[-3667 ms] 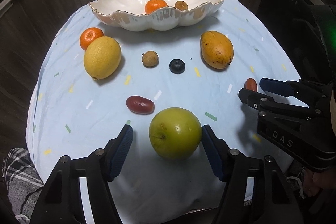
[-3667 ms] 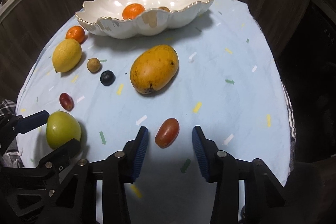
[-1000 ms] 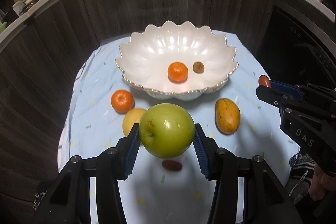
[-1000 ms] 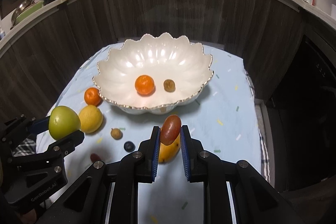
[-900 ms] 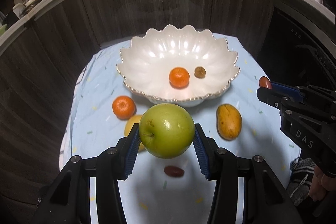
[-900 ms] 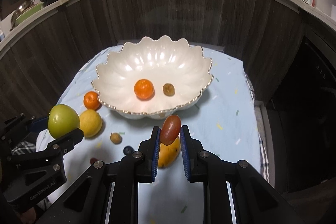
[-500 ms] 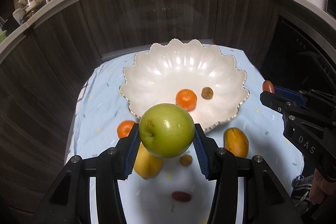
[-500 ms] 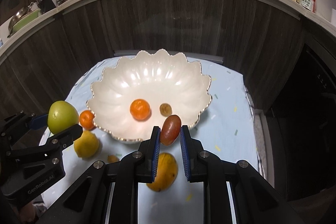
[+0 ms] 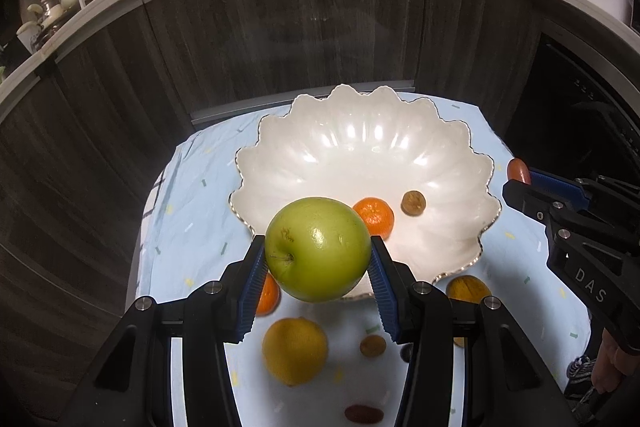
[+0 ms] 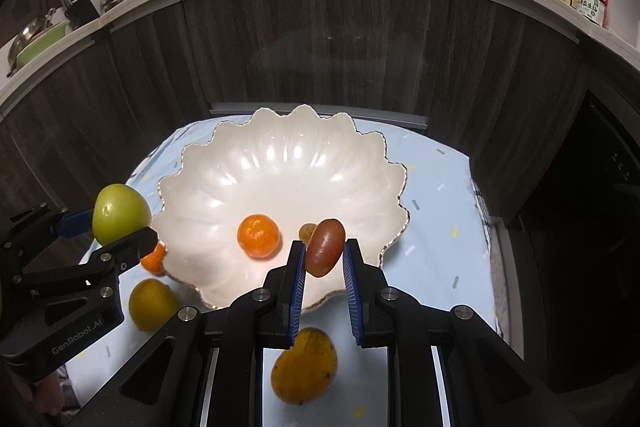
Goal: Organize fruits
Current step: 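Open left gripper dropping green apple while right gripper releases red date into bowl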
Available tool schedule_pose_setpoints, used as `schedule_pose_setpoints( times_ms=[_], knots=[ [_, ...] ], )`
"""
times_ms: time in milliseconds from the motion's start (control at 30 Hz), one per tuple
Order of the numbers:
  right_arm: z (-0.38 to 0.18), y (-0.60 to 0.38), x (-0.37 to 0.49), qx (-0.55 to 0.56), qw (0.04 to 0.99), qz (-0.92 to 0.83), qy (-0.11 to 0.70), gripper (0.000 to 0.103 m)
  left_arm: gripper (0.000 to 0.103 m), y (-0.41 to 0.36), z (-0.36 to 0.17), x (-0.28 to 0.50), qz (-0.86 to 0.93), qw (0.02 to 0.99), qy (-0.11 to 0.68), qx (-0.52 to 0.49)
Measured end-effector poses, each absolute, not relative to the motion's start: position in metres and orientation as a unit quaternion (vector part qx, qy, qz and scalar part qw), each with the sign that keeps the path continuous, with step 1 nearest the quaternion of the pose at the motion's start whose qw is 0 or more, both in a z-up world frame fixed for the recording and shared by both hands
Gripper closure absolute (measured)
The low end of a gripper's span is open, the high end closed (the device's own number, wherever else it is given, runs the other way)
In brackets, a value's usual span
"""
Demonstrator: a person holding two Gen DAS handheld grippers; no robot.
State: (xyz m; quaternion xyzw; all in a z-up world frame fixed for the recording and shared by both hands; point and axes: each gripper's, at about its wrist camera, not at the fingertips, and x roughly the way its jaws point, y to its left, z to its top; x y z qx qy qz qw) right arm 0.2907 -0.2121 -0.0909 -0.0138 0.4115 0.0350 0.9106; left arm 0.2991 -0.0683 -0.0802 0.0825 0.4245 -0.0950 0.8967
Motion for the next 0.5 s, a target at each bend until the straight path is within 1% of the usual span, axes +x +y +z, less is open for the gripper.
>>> schedule_pose_setpoints(
  times_ms=[500],
  knots=[
    [-0.114,-0.216,0.323,-0.011,0.901,0.027,0.433,0.083,0.055,-0.069,-0.1,0.334,-0.093,0.889,0.442,0.078]
  ],
)
